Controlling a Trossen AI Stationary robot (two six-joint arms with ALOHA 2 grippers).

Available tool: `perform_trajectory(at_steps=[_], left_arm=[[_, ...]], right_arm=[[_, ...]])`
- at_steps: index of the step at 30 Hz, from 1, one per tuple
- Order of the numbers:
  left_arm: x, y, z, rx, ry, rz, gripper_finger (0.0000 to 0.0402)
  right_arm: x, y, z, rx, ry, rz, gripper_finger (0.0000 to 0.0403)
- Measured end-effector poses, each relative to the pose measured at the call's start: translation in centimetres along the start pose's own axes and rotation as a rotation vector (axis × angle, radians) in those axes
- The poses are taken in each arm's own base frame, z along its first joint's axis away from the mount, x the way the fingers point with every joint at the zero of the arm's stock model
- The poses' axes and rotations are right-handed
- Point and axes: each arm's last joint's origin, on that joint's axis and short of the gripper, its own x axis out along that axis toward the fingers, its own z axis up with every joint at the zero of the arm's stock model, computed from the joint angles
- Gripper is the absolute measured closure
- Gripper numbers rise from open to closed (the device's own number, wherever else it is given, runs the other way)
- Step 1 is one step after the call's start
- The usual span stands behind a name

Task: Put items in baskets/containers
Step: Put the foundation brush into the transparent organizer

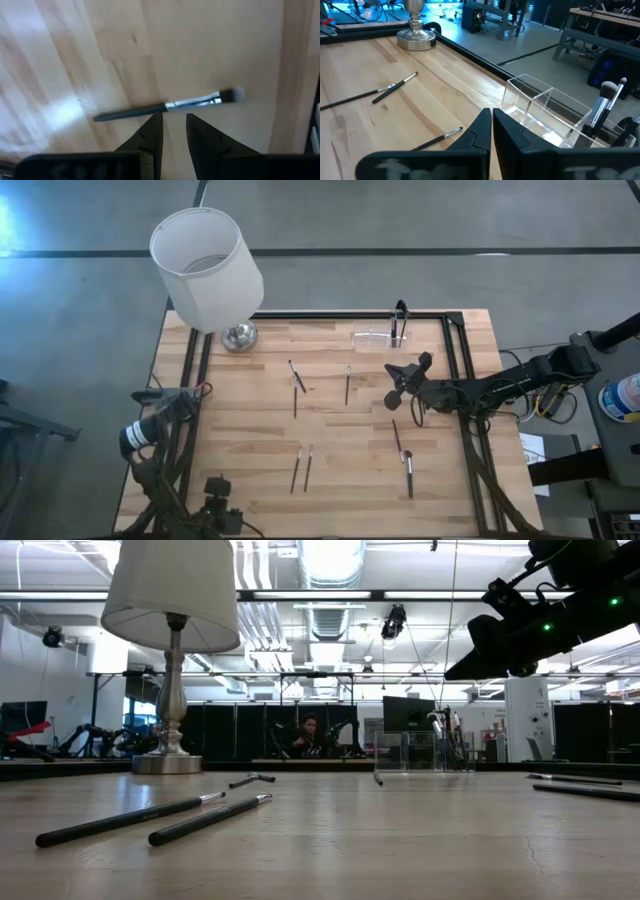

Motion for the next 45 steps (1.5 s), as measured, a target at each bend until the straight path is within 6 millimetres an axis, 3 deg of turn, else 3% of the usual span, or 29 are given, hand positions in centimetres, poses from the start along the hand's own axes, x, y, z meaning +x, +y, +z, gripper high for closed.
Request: perform_trajectory(at_steps=[6,13,26,31,35,41,45], left_arm=[[1.6,-0.2,-0.2,-0.01,0.02,-0.046,0.0337],[1.7,-0.3,-0.1,0.035,-0.053,-0.033,0.0397],[1.9,1.0,2.8,0.114,-0.282,0.093,0.0401],[2.5,2.3,4.0,0.117,-0.298,0.14,0.0401],[2.3,4.2,3.8,0.048,-0.323,0.1,0.0401],[-0.5,8.7,0.3,-0.194,-0.511,-0.06,0.0401],[-0.2,11.4,-2.0,-0.447,-0.607,-0.22,0.04]], right_arm=[[0.0,0.0,0.0,-0.007,0.0,0.001,0.0391],[0.0,0.0,0.0,-0.005,-0.002,0.003,0.0391],[0.0,0.0,0.0,-0.006,-0.001,0.003,0.0391],[0.0,0.0,0.0,-0.006,-0.001,0.005,0.0391],[0.0,0.0,0.0,-0.007,0.0,0.008,0.0391],[0.0,0.0,0.0,-0.012,0.0,0.008,0.0391],[0.0,0.0,0.0,-0.013,0.001,0.008,0.0391]])
